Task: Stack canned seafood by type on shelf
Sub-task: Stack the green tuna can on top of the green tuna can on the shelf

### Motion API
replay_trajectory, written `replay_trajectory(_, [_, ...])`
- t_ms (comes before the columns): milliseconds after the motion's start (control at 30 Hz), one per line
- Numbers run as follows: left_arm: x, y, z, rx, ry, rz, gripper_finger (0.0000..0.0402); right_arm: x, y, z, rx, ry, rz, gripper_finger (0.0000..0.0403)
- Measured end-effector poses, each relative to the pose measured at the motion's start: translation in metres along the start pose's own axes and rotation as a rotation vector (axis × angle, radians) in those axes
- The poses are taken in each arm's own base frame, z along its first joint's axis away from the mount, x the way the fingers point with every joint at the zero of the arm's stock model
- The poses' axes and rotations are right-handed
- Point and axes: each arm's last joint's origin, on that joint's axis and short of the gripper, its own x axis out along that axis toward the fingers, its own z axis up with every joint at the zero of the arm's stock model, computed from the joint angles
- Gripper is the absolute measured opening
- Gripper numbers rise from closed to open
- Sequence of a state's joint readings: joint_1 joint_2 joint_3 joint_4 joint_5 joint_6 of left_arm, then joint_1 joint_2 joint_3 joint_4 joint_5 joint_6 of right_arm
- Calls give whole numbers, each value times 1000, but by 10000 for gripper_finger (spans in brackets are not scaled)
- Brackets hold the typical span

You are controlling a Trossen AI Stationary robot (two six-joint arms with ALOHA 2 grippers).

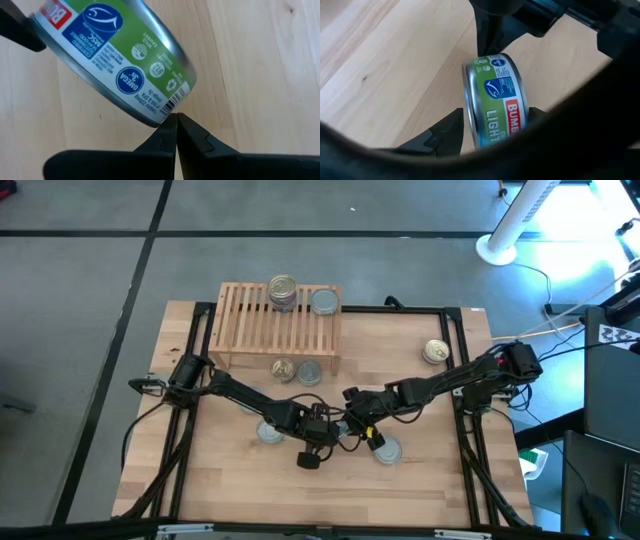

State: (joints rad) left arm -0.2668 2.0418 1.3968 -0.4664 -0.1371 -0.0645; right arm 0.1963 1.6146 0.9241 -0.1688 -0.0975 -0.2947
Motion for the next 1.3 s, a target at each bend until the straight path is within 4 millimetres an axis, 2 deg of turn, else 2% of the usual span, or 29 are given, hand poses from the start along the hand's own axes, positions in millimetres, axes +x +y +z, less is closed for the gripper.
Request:
replay_trajectory(167, [0,0,0,-1,-3,0,5,0,0,0,0,-2,-1,223])
replay_trajectory(433, [0,0,-1,1,5,-1,5,14,-1,-1,-4,-18,-2,221])
replay_trajectory(533, [0,0,-1,1,9,0,5,14,-1,-1,-4,-17,-8,202])
replay_trajectory(667, [-3,0,-1,1,9,1,5,10,-1,0,-2,-19,-18,148])
replay_trajectory(733, [-8,1,0,4,6,1,5,8,-2,2,-1,-25,-30,144])
replay_trajectory(967, [-43,6,5,13,-32,5,5,-13,-5,8,-28,-31,-149,144])
replay_trajectory(1133, [-82,12,6,7,-63,20,5,-40,-10,16,-112,-55,-330,144])
replay_trajectory(1300, [-131,23,1,-7,-111,94,5,-71,-16,27,-222,-29,-576,149])
